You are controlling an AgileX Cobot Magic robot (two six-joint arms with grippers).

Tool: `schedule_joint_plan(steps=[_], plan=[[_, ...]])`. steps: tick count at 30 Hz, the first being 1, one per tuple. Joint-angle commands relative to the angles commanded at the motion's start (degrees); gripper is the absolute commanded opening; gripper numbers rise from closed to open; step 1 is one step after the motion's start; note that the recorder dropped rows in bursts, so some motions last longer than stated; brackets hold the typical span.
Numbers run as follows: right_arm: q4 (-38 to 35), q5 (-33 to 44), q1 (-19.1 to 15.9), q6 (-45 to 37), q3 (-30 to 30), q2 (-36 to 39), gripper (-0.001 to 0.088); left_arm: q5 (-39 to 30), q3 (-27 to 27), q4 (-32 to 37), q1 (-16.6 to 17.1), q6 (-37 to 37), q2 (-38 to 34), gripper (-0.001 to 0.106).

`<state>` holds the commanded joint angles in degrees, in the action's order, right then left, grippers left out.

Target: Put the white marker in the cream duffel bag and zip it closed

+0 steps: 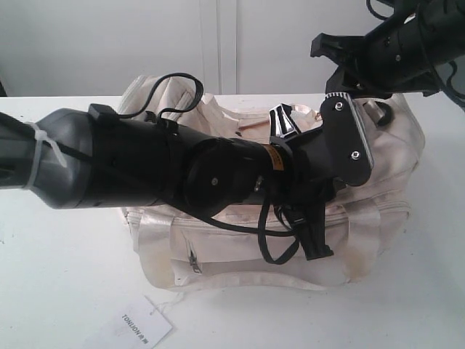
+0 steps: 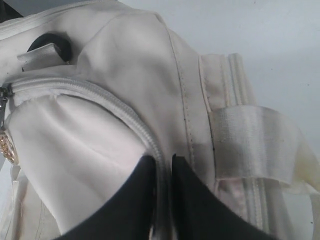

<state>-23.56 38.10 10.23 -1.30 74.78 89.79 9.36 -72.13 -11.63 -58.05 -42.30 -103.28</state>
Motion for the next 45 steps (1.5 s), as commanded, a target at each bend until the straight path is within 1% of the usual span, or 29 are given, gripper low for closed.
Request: schedule_joint_plan(steps=[3, 5, 9, 12, 16, 18, 21, 23, 26, 29, 30, 33, 36, 38, 39, 42, 45], plan=[[0.1, 1.1, 0.0, 0.0, 0.0, -1.2, 0.0221, 0.1, 0.0, 0.0, 0.0, 0.0, 0.0, 0.042], [0.1, 1.8, 0.0, 0.0, 0.0, -1.7, 0.0221, 0.1, 0.0, 0.0, 0.0, 0.1, 0.0, 0.046], [0.2, 3.3, 0.0, 0.0, 0.0, -2.6, 0.0221, -0.3, 0.0, 0.0, 0.0, 0.5, 0.7, 0.048], [0.7, 4.3, 0.0, 0.0, 0.0, -3.1, 0.0221, -1.7, 0.0, -2.0, 0.0, 0.7, 2.6, 0.048], [0.7, 5.4, 0.0, 0.0, 0.0, -3.0, 0.0221, -7.7, 0.0, -3.3, 0.0, 2.4, 5.8, 0.048], [1.0, 6.1, 0.0, 0.0, 0.0, -3.0, 0.0221, -12.8, 0.0, -3.3, 0.0, 3.9, 7.6, 0.046], [1.3, 7.7, 0.0, 0.0, 0.0, -3.0, 0.0221, -21.1, 0.0, -3.3, 0.2, 5.5, 10.2, 0.041], [1.3, 8.8, 0.0, 0.0, 0.0, -3.0, 0.0221, -25.7, 0.0, -3.3, 0.2, 6.3, 11.9, 0.033], [1.3, 10.6, 0.0, 0.0, 0.0, -3.0, 0.0221, -29.3, 0.0, -3.3, 0.2, 8.9, 14.0, 0.017], [1.4, 13.0, 0.0, -0.5, 0.0, -3.1, 0.0221, -30.9, 0.0, -3.1, 0.2, 13.0, 15.9, 0.002], [1.4, 13.9, 0.0, -1.0, 0.0, -3.2, 0.0216, -31.5, 0.0, -3.0, 0.2, 14.3, 16.3, 0.0], [1.4, 15.7, 0.0, -1.6, 0.0, -4.1, 0.0188, -33.3, 0.0, -2.8, 0.2, 18.5, 17.7, 0.0], [1.4, 16.6, 0.0, -2.0, 0.0, -6.0, 0.0101, -36.1, 0.0, -2.5, 1.1, 22.5, 18.6, 0.0], [1.4, 17.4, 0.0, -2.7, -0.1, -7.2, 0.002, -38.5, 0.0, -2.3, 2.5, 25.9, 19.1, 0.0], [1.4, 17.5, 0.0, -3.0, -0.2, -8.0, 0.0, -40.0, 0.0, -1.7, 3.1, 27.9, 19.2, 0.0], [1.4, 17.9, 0.0, -3.1, -0.2, -9.6, 0.0, -43.8, 0.0, -1.2, 6.0, 32.2, 19.9, 0.0], [1.4, 18.5, 0.0, -3.1, -0.2, -11.1, 0.0, -46.5, 0.0, -1.2, 8.8, 34.2, 20.4, 0.0]])
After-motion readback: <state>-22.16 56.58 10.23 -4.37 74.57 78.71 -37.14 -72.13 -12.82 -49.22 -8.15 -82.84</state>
